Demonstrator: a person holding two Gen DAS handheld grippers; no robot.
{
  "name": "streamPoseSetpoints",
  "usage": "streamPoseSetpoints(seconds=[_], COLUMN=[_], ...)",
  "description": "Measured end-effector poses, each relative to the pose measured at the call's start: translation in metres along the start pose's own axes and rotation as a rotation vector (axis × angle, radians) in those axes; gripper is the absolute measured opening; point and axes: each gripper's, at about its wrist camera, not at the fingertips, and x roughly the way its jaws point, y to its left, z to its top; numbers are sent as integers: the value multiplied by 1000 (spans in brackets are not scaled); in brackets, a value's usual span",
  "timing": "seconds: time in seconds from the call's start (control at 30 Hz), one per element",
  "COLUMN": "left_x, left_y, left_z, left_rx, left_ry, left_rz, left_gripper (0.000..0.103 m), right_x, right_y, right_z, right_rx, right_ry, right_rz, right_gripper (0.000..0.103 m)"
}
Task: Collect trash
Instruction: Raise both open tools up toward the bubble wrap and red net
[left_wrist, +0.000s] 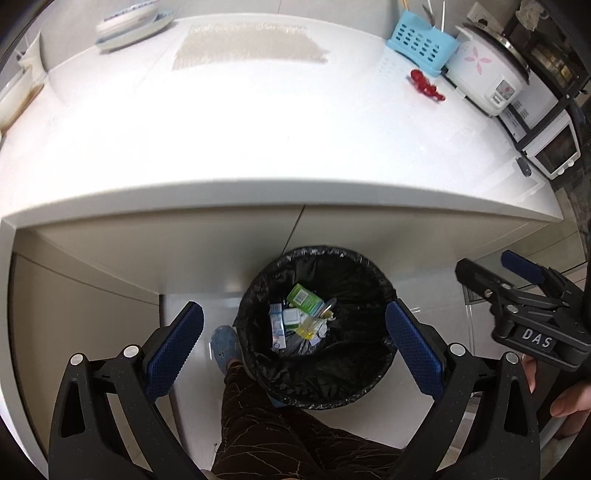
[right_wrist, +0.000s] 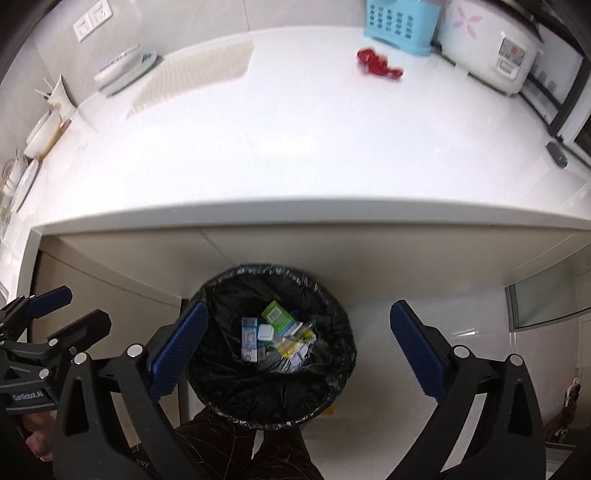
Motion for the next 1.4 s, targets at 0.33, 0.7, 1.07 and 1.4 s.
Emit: streamPoseSetpoints(seconds=[0.33,0.7,1.07,1.4], left_x=[-18,-26,-9,20], left_y=[-2,18,45,73], left_z=[42,98,167,237], left_rx=[8,-2,-50,-79], left_ry=[-23,-59,-67,-53], left_rz=[5,8,16,56], left_gripper=[97,97,97,97], right_x=[-29,-27,4,45], right_y=[-3,-2,-28,-60], right_z=[42,90,147,219], right_rx=[-12,27,102,156], right_ry=[-48,-71,-33,-14], right_rz=[17,-11,-61,-90], right_gripper=[95,95,95,93])
